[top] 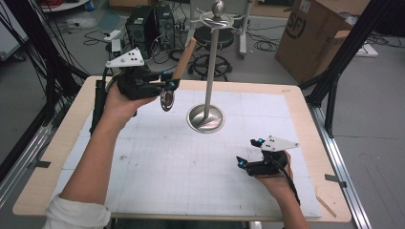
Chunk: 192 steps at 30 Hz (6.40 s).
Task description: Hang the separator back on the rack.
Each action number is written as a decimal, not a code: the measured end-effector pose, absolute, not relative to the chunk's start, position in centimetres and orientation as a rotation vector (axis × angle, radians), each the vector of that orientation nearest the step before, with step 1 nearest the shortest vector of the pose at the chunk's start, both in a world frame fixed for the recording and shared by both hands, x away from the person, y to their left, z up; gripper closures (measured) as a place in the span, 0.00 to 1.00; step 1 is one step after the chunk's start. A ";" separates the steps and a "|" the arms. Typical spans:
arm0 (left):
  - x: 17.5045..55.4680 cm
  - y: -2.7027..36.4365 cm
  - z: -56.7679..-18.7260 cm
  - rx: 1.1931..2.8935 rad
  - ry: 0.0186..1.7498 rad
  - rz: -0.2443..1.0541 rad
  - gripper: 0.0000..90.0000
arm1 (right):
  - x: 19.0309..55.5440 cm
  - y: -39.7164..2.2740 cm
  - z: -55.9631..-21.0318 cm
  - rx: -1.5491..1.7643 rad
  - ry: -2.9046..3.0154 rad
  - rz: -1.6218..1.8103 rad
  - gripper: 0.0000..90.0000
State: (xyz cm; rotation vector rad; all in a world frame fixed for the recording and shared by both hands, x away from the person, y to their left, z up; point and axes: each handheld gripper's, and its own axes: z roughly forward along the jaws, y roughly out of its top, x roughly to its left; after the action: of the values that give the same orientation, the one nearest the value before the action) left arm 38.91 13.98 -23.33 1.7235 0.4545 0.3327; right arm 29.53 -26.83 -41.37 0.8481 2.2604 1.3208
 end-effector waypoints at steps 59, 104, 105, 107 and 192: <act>44.3 10.5 -21.4 1.851 0.512 0.311 0.76 | 29.1 -26.8 -41.2 0.840 2.258 1.300 0.17; 42.1 16.6 -24.5 1.809 0.739 0.357 0.23 | 28.9 -26.7 -41.1 0.824 2.263 1.294 0.17; 41.8 16.7 -24.7 1.808 0.736 0.349 0.22 | 28.9 -26.7 -41.1 0.822 2.263 1.294 0.17; 41.3 16.9 -25.0 1.811 0.722 0.346 0.21 | 28.9 -26.7 -41.1 0.825 2.259 1.294 0.17; 30.5 19.9 -39.9 1.971 0.660 0.212 0.02 | 28.6 -27.1 -40.9 0.835 2.253 1.278 0.17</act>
State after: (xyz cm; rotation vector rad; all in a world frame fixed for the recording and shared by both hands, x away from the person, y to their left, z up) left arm 30.53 19.94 -39.91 1.9713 0.6602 0.2116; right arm 28.56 -27.12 -40.91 0.8348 2.2530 1.2776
